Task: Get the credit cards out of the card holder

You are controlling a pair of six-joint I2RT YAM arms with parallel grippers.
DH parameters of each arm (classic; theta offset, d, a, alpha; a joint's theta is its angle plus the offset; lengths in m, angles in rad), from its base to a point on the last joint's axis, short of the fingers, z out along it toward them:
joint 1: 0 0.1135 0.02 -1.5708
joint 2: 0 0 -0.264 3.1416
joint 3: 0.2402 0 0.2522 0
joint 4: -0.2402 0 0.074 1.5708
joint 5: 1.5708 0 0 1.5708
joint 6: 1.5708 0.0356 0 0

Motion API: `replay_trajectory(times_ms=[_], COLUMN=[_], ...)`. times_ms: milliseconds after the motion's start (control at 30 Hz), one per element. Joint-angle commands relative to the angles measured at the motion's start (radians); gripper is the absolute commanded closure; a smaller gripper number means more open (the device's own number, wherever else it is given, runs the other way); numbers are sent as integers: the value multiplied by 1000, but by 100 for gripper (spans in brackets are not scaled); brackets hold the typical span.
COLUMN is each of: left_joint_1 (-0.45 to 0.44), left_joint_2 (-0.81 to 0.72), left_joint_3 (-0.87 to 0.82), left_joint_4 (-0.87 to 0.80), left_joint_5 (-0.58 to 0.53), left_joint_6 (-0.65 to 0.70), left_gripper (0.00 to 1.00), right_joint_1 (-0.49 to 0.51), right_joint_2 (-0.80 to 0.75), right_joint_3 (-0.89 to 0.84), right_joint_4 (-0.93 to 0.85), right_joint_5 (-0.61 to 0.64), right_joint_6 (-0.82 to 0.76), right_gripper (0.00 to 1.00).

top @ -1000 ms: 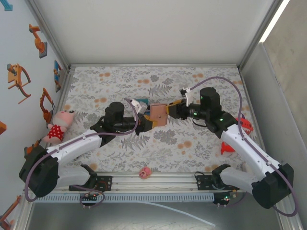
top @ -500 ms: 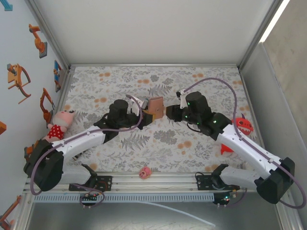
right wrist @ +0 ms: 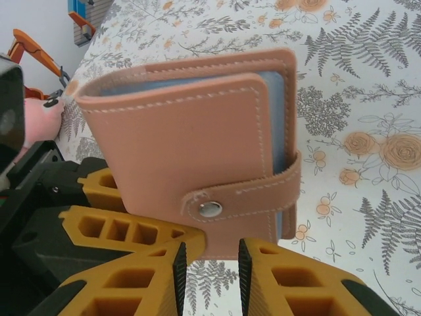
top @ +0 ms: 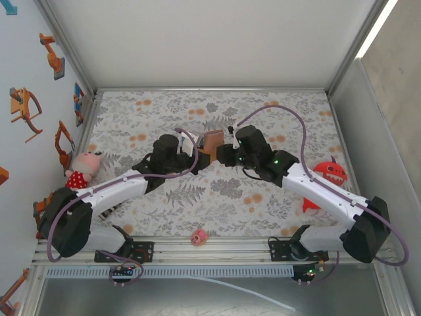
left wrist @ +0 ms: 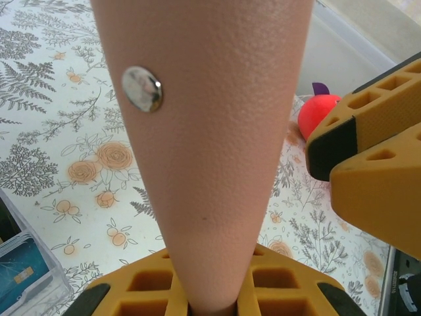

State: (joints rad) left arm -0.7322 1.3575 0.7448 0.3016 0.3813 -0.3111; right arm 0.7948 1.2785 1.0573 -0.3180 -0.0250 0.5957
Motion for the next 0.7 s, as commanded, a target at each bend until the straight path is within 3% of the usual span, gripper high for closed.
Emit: replay_trajectory(times_ms=[0,333,667], left_joint_1=[0,0,0], left_joint_2=[7,1,2], left_joint_3=[34,38,37], left_joint_4=[45,51,62], left_joint_5=[1,17,32], left_joint_6=[-11,-14,-21], left_gripper=[87,87,87], right_joint_1=[4,4,4], right_joint_2=[14,68,100], right_joint_3=[45,75,97], right_joint_4=[45,30,14], right_joint_5=[8,23,16], right_joint_6=[13,4,-3], right_gripper=[73,72,65])
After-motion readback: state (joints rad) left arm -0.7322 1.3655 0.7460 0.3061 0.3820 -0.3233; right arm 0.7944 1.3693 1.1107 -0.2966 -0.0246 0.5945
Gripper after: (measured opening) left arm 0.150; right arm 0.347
